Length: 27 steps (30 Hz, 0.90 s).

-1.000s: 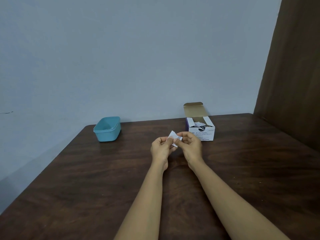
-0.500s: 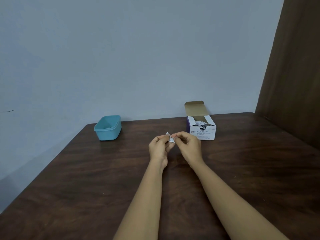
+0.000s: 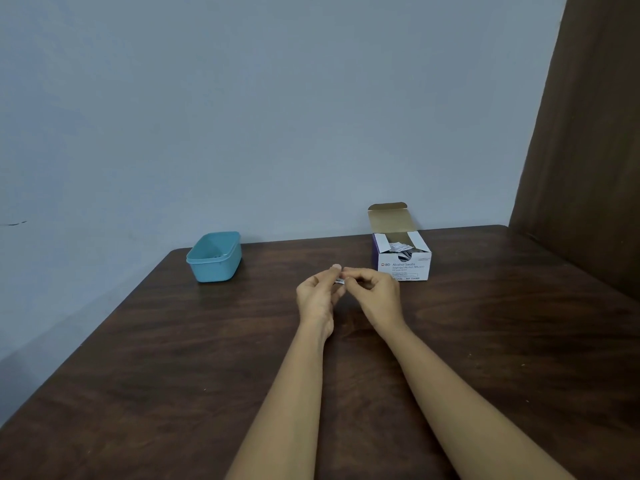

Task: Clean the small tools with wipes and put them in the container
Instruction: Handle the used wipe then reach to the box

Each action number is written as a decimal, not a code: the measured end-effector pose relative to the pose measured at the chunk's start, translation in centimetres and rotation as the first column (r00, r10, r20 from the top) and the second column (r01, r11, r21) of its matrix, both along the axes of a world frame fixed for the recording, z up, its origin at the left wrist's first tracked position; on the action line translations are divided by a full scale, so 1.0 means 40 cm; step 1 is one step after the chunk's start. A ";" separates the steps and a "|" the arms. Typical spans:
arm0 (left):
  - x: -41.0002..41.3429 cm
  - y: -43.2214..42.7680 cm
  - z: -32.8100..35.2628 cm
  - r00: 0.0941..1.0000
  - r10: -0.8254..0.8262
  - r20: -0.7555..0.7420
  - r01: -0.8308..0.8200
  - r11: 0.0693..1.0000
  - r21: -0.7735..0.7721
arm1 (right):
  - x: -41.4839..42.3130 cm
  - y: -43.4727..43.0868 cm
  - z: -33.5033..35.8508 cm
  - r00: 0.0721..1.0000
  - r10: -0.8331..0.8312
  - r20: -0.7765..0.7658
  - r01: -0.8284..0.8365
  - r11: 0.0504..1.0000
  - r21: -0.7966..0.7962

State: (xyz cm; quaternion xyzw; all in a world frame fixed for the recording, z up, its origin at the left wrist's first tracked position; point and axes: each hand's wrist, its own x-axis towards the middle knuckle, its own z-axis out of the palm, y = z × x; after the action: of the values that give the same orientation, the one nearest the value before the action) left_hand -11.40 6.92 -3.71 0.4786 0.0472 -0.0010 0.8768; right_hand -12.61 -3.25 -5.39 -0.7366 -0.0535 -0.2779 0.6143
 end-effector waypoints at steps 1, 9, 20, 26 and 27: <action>0.001 -0.001 -0.001 1.000 0.016 -0.002 -0.016 1.000 0.011 | 0.000 0.000 -0.001 1.000 0.019 -0.003 -0.019 0.999 0.033; 0.011 -0.008 -0.011 0.997 0.077 0.017 -0.078 0.992 0.099 | 0.013 -0.011 -0.002 0.992 0.075 -0.103 -0.037 0.944 0.328; 0.005 -0.012 -0.015 0.995 0.029 0.092 -0.046 0.982 0.185 | 0.016 -0.010 -0.012 0.991 -0.009 -0.133 0.034 0.982 0.186; 0.003 -0.016 -0.012 0.994 0.019 0.105 -0.039 0.982 0.186 | 0.011 -0.003 -0.003 0.989 -0.109 -0.100 0.116 0.991 0.065; 0.001 -0.017 -0.011 0.994 0.007 0.107 -0.026 0.983 0.181 | 0.011 -0.003 -0.004 0.988 -0.121 -0.095 0.127 0.990 0.060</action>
State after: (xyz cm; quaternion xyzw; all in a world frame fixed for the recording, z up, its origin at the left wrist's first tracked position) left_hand -11.36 6.26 -4.14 0.5559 0.0046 0.0360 0.8305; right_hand -12.18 -3.35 -5.54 -0.7297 0.0296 -0.2832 0.6217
